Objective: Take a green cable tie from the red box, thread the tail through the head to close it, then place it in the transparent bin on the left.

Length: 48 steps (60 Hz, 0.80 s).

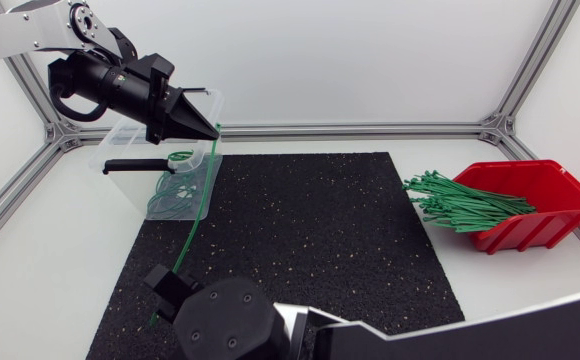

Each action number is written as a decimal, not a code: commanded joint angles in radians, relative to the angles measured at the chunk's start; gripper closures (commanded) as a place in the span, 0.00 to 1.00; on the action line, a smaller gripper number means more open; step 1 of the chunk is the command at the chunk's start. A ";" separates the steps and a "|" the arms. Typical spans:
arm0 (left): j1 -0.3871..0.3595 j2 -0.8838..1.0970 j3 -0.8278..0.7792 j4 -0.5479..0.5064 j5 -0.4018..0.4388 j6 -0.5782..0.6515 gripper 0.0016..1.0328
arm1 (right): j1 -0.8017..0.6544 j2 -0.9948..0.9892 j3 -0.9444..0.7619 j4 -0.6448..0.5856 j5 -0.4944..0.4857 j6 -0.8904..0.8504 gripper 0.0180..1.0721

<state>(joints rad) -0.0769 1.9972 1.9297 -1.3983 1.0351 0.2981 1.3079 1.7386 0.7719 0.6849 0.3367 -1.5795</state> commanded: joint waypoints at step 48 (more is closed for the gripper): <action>0.060 0.049 -0.078 -0.146 0.082 0.262 0.97 | 0.010 -0.031 -0.028 0.019 -0.007 -0.057 0.79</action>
<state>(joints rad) -0.0223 2.0060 1.8511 -1.5146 1.1000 0.5243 1.3083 1.7256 0.7681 0.6857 0.3336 -1.6024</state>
